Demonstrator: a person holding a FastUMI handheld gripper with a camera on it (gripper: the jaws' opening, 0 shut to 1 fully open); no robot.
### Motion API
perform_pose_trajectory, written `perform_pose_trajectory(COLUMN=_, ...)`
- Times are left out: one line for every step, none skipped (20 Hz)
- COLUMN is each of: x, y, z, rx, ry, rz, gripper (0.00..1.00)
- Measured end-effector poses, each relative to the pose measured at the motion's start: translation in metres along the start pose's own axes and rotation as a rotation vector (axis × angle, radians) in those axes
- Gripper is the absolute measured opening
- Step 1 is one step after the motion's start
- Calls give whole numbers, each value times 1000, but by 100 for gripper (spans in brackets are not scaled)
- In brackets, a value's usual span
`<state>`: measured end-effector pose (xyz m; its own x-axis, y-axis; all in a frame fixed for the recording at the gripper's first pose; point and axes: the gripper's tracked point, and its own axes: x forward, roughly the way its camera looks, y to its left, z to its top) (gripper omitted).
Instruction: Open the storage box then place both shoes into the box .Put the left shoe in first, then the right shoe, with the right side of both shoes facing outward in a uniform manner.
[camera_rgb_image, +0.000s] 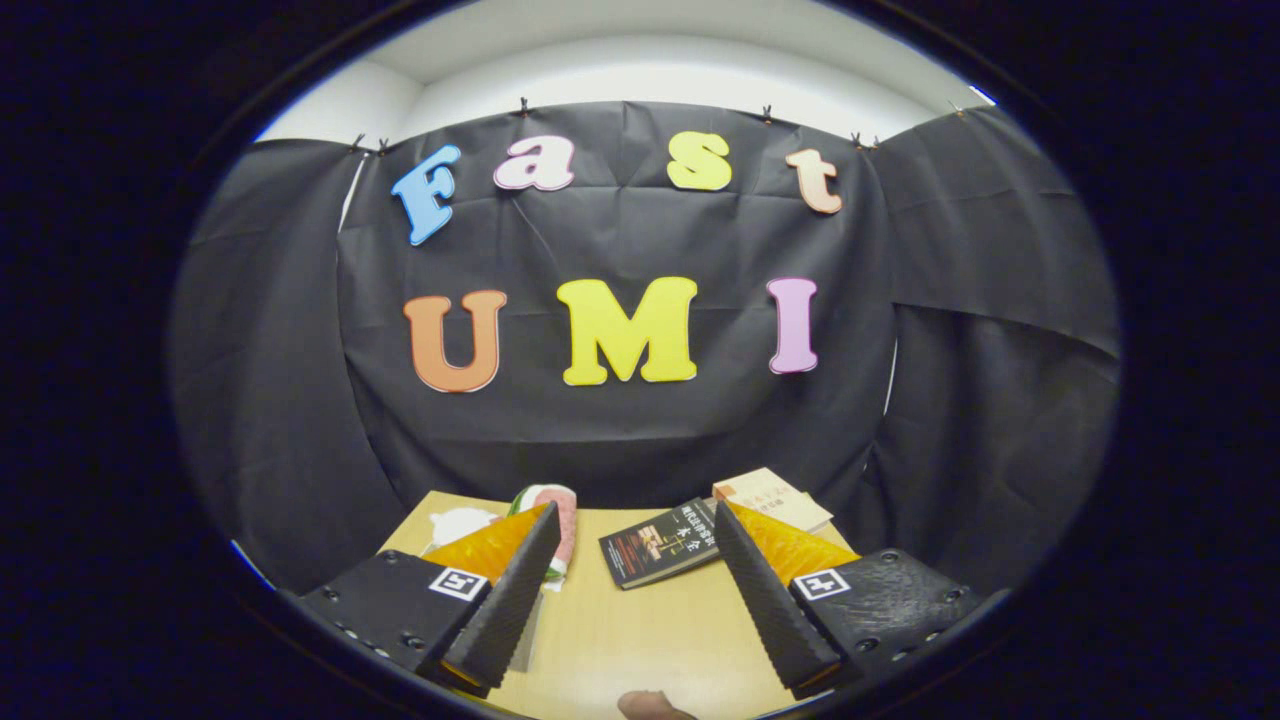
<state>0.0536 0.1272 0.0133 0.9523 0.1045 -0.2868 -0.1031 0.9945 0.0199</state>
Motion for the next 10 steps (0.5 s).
perform_pose_trajectory(x=0, y=0, z=1, rx=-7, ry=-1, rz=2, gripper=95)
perform_pose_trajectory(x=-2, y=-1, z=1, rx=-11, ry=-5, rz=3, gripper=95)
perform_pose_trajectory(x=-4, y=1, z=2, rx=-13, ry=-5, rz=8, gripper=95)
perform_pose_trajectory(x=-4, y=3, z=2, rx=-16, ry=-7, rz=12, gripper=95)
perform_pose_trajectory(x=-5, y=4, z=2, rx=-18, ry=-8, rz=13, gripper=95)
perform_pose_trajectory(x=-6, y=4, z=3, rx=-21, ry=-9, rz=15, gripper=95)
perform_pose_trajectory(x=-7, y=4, z=3, rx=-21, ry=-12, rz=14, gripper=95)
perform_pose_trajectory(x=-8, y=6, z=4, rx=-21, ry=-13, rz=23, gripper=95)
perform_pose_trajectory(x=-9, y=9, z=5, rx=-22, ry=-17, rz=31, gripper=95)
perform_pose_trajectory(x=-11, y=10, z=6, rx=-25, ry=-24, rz=35, gripper=95)
